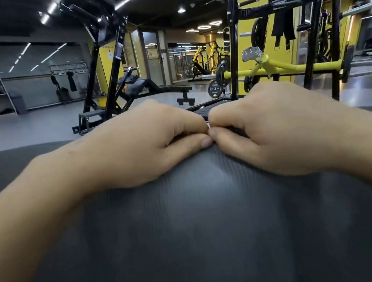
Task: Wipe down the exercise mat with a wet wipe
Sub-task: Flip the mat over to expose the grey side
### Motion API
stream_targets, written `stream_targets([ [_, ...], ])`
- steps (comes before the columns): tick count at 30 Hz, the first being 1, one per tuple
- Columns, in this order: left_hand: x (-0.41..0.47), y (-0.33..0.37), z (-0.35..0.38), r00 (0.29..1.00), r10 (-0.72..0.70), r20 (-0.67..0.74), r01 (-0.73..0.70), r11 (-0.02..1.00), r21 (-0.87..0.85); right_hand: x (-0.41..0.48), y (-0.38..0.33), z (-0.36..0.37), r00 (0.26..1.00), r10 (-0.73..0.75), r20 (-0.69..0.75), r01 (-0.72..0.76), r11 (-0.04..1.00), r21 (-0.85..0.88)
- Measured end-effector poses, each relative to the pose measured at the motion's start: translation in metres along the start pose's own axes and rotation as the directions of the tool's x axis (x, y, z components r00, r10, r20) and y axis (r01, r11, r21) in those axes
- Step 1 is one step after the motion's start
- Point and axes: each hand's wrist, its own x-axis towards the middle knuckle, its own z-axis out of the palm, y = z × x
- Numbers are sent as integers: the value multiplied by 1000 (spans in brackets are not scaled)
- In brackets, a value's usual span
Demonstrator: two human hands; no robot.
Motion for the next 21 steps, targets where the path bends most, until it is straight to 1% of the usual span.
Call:
stream_targets([
  [3,0,-16,23,997,-54,-53,61,987,151,3,6,30,997,-9,-78,-3,990,-143],
  [4,-1,-20,32,994,-64,-83,81,973,217,3,9,41,995,-11,-104,-6,986,-166],
  [7,0,-28,57,984,-57,-167,119,912,392,0,20,76,981,-11,-194,-18,989,-147],
  [10,5,-36,84,988,-28,-154,105,844,525,-7,26,112,972,25,-233,-56,991,-124],
  [13,12,-47,104,991,0,-132,72,838,541,-15,34,136,952,64,-300,-100,989,-106],
  [17,17,-53,121,995,38,-89,18,832,555,-27,39,157,952,79,-296,-104,992,-69],
  [19,16,-53,119,993,68,-93,-7,839,544,-29,39,156,937,69,-341,-111,988,-104],
  [21,18,-53,107,985,99,-142,-11,854,521,-23,40,145,916,50,-398,-112,985,-132],
])
